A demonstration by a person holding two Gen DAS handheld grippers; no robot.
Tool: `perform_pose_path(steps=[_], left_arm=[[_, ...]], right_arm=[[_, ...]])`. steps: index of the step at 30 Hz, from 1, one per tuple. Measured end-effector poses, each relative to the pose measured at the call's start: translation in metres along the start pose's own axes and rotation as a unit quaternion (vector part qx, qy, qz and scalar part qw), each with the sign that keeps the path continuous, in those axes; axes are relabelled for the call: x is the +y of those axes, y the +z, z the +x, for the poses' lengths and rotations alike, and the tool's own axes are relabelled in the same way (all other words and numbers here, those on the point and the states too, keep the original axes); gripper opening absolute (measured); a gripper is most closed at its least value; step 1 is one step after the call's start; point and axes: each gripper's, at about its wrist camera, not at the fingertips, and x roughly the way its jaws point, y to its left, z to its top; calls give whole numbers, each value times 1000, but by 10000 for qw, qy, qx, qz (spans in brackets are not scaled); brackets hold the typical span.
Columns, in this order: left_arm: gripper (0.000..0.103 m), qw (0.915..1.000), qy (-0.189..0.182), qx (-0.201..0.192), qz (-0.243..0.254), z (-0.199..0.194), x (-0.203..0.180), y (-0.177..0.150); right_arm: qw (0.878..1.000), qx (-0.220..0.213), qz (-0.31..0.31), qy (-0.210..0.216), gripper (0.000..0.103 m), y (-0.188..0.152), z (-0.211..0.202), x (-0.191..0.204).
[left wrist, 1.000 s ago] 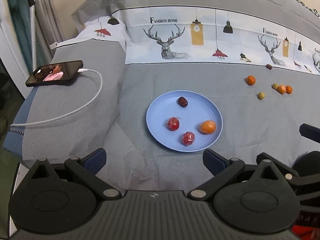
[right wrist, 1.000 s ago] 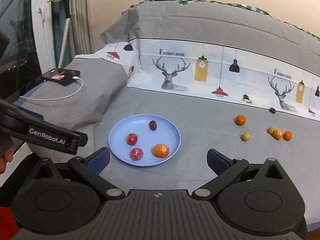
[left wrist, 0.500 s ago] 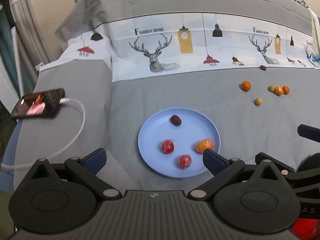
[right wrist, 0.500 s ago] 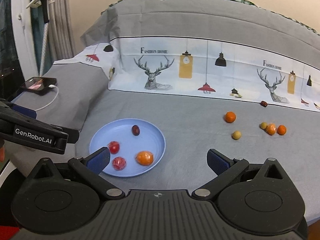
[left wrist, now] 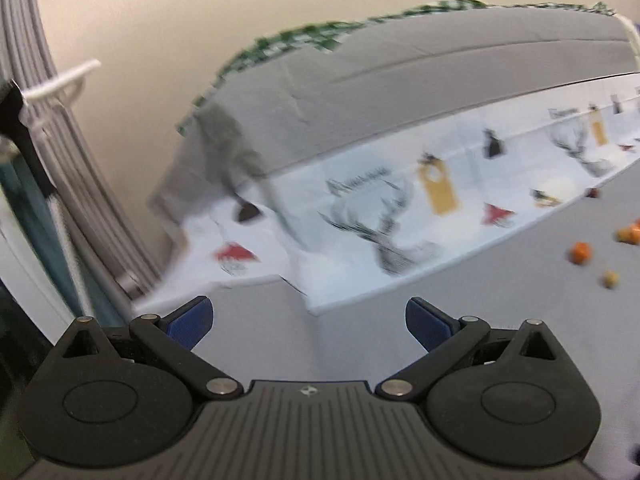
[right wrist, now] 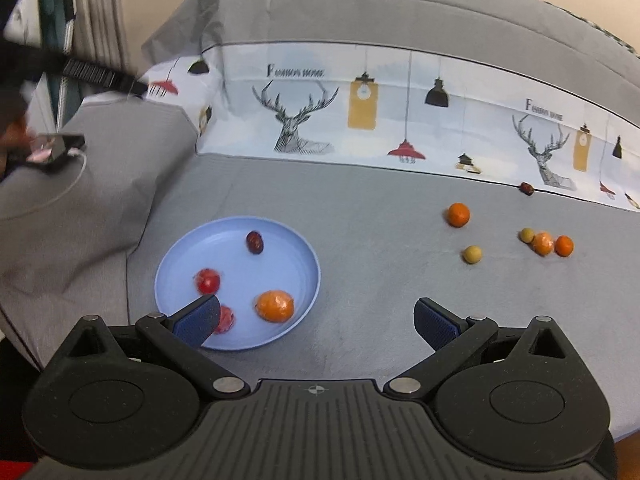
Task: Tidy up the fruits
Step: 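Withdraw both open tools from the plate, then move both open tools toward the loose fruits beside the plate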
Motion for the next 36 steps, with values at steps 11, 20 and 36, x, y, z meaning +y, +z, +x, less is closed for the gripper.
perform_pose_path(steps=[11, 20, 36], left_arm=[[103, 9965, 385, 687, 275, 91, 65, -19], [103, 9955, 214, 807, 454, 105, 70, -37], [103, 9974, 362, 429, 461, 77, 72, -15]], right_arm=[[9984, 397, -406, -71, 102, 8, 13, 27], [9966, 506, -651, -39, 102, 10, 17, 45], [9965, 515, -659, 6, 102, 11, 19, 47]])
